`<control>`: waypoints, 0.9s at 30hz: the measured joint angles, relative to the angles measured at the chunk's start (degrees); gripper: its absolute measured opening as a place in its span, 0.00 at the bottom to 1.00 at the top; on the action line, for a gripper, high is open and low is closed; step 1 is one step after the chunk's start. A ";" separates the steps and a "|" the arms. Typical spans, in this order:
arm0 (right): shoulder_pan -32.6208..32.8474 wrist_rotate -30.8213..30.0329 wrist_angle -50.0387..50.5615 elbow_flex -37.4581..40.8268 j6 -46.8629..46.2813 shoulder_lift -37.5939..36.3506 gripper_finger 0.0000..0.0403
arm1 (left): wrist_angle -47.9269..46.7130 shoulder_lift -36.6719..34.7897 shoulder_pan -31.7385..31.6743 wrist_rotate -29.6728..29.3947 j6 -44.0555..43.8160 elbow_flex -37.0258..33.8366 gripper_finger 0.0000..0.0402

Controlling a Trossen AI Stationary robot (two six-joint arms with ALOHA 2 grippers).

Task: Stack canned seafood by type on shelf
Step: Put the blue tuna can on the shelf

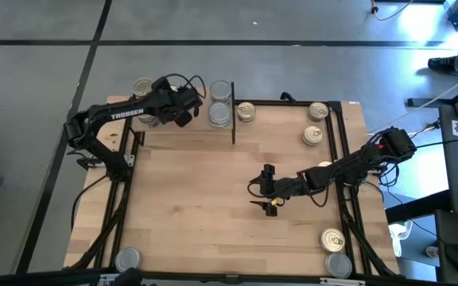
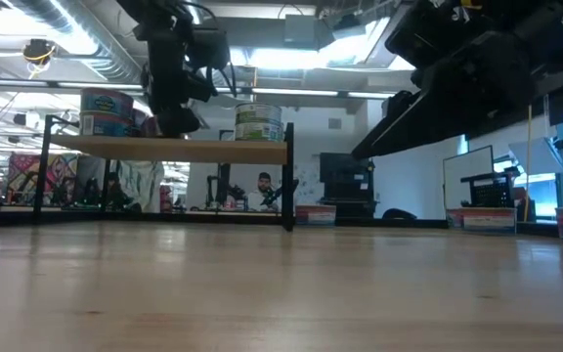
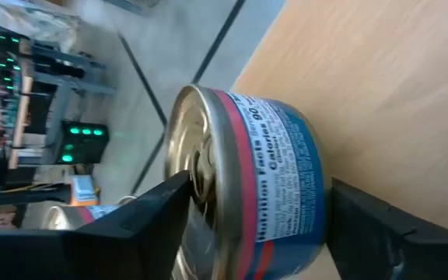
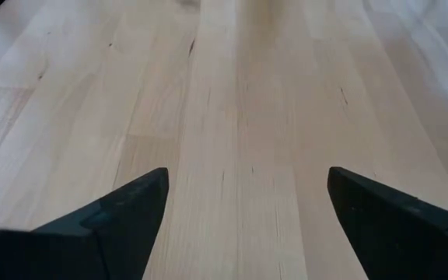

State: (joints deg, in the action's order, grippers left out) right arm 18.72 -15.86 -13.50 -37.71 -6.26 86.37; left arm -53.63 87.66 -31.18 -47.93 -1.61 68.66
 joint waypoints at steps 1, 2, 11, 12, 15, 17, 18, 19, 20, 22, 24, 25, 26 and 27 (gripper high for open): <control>0.00 0.00 0.00 0.00 -0.01 0.02 0.87 | -0.02 0.00 -0.11 0.36 -0.26 0.00 0.67; 0.00 0.00 0.00 0.00 -0.01 0.02 0.87 | -0.07 0.00 -0.15 0.40 -0.72 -0.02 0.69; 0.00 0.00 -0.03 0.00 -0.08 0.02 0.87 | -0.09 -2.18 1.65 0.98 -0.85 1.53 0.70; 0.00 0.00 -0.04 0.00 -0.09 0.02 0.87 | 0.11 -2.51 2.08 2.00 -0.41 1.75 0.69; 0.00 0.00 -0.08 0.00 -0.12 0.02 0.87 | 0.09 -2.95 2.85 4.10 -0.02 1.86 0.69; 0.00 0.00 -0.07 0.00 -0.12 0.04 0.87 | -0.54 -2.95 3.05 4.12 0.03 1.86 0.69; 0.00 0.00 -0.17 0.00 -0.11 0.04 0.87 | -0.81 -2.95 2.88 4.12 0.03 1.86 0.69; 0.00 0.00 -0.18 0.00 -0.12 0.04 0.87 | -0.83 -2.95 2.63 4.10 0.03 1.86 0.69; 0.00 0.01 -0.17 -0.01 -0.11 0.04 0.87 | -0.81 -2.95 2.44 3.98 -0.01 1.86 0.69; 0.00 0.00 -0.17 0.00 -0.12 0.04 0.87 | -0.87 -2.95 1.88 3.12 -0.32 1.86 0.69; 0.00 0.02 -0.17 0.00 -0.58 0.04 0.87 | -1.07 -2.95 1.07 2.40 -0.39 1.86 0.69; 0.00 0.00 -0.15 -0.02 -0.87 0.04 0.87 | -1.06 -2.95 0.63 2.46 -0.37 1.86 0.69; 0.00 0.02 -0.15 0.00 -0.95 0.04 0.87 | -1.03 -2.95 0.25 2.69 -0.35 1.86 0.69; 0.00 0.02 -0.13 0.00 -0.97 0.04 0.87 | -1.05 -2.95 -0.06 2.80 -0.11 1.86 0.69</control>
State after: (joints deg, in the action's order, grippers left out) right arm 18.72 -15.84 -13.63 -37.71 -7.22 86.41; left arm -54.68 84.71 -31.23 -45.13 -1.73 70.52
